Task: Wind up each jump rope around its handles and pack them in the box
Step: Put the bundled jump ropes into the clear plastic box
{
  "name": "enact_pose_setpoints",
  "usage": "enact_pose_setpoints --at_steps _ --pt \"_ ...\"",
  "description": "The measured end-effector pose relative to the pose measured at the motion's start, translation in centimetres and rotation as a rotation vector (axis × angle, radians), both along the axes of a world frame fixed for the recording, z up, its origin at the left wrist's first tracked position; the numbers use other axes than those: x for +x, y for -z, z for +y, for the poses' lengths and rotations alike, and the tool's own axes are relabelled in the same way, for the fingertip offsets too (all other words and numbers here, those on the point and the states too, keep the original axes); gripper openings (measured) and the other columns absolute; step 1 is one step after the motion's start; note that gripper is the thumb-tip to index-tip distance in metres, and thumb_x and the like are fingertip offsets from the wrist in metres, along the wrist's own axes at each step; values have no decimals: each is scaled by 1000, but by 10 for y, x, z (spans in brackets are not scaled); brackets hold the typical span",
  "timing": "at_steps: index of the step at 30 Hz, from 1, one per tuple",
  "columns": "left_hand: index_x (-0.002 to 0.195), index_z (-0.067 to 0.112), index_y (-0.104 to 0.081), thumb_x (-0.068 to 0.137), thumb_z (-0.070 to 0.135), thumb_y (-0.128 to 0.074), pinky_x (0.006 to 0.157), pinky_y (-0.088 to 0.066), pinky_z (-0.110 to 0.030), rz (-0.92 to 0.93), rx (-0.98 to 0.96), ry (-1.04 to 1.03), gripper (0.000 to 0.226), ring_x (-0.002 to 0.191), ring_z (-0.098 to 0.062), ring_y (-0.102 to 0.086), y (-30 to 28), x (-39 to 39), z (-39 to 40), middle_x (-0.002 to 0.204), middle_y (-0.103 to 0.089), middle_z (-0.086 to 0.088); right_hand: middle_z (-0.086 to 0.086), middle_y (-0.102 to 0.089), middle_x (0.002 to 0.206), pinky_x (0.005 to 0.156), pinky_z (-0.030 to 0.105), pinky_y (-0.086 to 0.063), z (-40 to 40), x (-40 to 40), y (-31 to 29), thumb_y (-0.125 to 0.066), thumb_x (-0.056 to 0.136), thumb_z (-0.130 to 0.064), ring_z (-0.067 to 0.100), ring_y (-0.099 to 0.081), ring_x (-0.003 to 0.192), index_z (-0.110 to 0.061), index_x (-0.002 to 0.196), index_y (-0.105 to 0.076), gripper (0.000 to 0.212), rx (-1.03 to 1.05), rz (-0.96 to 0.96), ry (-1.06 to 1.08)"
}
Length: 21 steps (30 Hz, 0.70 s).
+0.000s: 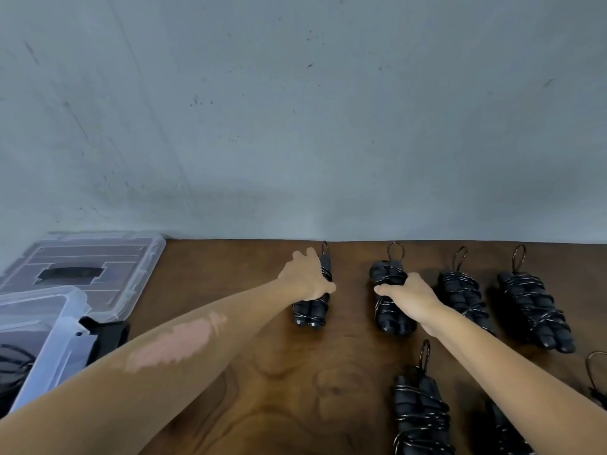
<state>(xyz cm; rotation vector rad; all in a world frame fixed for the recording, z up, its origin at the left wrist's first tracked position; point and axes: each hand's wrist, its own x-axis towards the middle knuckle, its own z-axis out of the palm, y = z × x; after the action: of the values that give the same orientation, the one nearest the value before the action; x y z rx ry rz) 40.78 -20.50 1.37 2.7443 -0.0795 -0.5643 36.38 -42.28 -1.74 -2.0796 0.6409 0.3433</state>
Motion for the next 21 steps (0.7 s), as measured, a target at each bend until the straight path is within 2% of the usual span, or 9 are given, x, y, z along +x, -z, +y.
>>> enact_pose_setpoints --at_steps 3,8,9,12,13,15,17,19,21 --pt "144 7 -35 88 41 -74 78 -47 -38 -5 -14 -8 78 117 -41 -57 -4 0 5 135 -44 -17 12 -65 115 86 41 -56 -3 1 3 -82 74 -40 30 -66 100 -7 133 -48 75 48 -4 27" --pt "141 7 -37 85 41 -77 77 -47 -38 1 -71 -1 77 112 -38 -57 -16 -9 21 131 -45 -17 12 -68 115 80 38 -56 0 -2 -4 -81 61 -46 29 -68 101 -6 132 -55 86 173 -29 31" --pt "140 7 -37 84 42 -78 77 -47 -38 2 -86 7 78 111 -37 -57 -20 -11 25 130 -46 -16 12 -69 114 80 38 -56 2 -4 -9 -82 61 -45 30 -68 101 -6 130 -56 83 198 -37 35" --pt "141 10 -38 81 45 -80 79 -54 -39 11 -176 13 81 107 -33 -61 -32 -21 45 125 -52 -13 13 -73 110 95 46 -56 12 -12 -27 -84 51 -47 32 -71 99 -9 122 -61 84 256 -77 36" --pt "142 13 -38 80 45 -81 81 -58 -42 16 -222 20 82 104 -31 -63 -38 -25 54 122 -55 -11 13 -74 108 97 48 -55 18 -16 -37 -84 52 -47 32 -72 99 -10 121 -63 81 273 -86 27" --pt "140 18 -40 81 41 -82 82 -63 -43 50 -321 30 77 100 -29 -67 -50 -32 70 118 -60 -10 13 -76 106 97 45 -55 30 -25 -57 -83 71 -36 32 -73 98 -9 119 -65 58 309 -108 -6" --pt "137 21 -41 83 36 -83 75 -64 -39 77 -408 22 70 98 -26 -70 -68 -43 88 116 -63 -8 15 -77 103 92 43 -57 45 -36 -76 -77 84 -24 33 -74 96 -6 116 -69 38 341 -125 -18" --pt "130 20 -45 85 32 -82 66 -61 -34 71 -456 27 60 89 -23 -69 -86 -51 106 110 -65 -5 17 -77 103 87 41 -57 61 -47 -96 -74 87 -19 33 -74 93 -2 115 -71 32 393 -137 -26" --pt "112 17 -54 86 29 -81 63 -61 -35 47 -497 42 40 78 -22 -67 -102 -59 125 95 -66 -3 17 -76 101 85 40 -56 79 -58 -114 -71 89 -15 31 -72 89 2 114 -71 31 457 -148 -59"
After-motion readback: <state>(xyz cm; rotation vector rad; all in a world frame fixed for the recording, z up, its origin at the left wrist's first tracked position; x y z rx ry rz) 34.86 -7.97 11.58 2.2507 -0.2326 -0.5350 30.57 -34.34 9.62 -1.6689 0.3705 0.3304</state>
